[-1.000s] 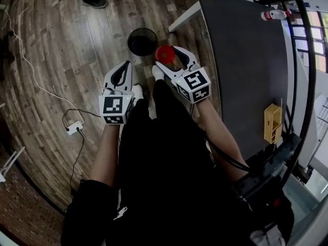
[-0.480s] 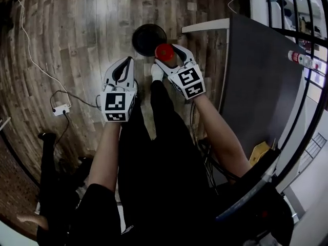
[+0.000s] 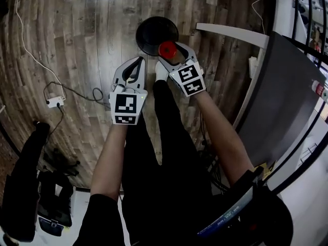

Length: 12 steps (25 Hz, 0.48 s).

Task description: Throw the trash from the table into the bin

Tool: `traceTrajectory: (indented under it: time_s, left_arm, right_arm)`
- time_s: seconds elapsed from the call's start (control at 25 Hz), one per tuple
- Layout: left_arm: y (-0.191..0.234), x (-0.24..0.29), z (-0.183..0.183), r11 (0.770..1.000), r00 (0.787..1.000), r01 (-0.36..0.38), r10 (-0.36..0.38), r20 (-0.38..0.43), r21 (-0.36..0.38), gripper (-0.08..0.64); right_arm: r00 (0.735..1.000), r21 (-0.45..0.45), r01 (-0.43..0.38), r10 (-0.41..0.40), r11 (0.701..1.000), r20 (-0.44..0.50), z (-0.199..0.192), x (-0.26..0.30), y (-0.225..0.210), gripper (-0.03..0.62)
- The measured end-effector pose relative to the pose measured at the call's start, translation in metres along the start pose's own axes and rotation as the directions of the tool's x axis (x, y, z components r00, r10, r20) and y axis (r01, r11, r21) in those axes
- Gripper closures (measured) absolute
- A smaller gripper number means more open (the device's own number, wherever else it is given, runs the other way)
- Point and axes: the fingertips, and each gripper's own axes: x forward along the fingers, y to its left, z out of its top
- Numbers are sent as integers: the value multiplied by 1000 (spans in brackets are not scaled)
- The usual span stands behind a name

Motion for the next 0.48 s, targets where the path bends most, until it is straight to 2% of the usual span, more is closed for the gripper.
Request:
traceTrajectory:
  time_s: [0.24, 0.48]
  left_arm:
    - [9, 48, -55, 1000, 999, 9, -9, -52, -7, 551]
    - [18, 86, -100, 1000, 996, 28, -28, -90, -5, 551]
  right_arm:
    - [997, 34, -6, 8, 999, -81, -72, 62, -15, 290]
    - [990, 60, 6, 2, 998, -143, -128, 122, -34, 290]
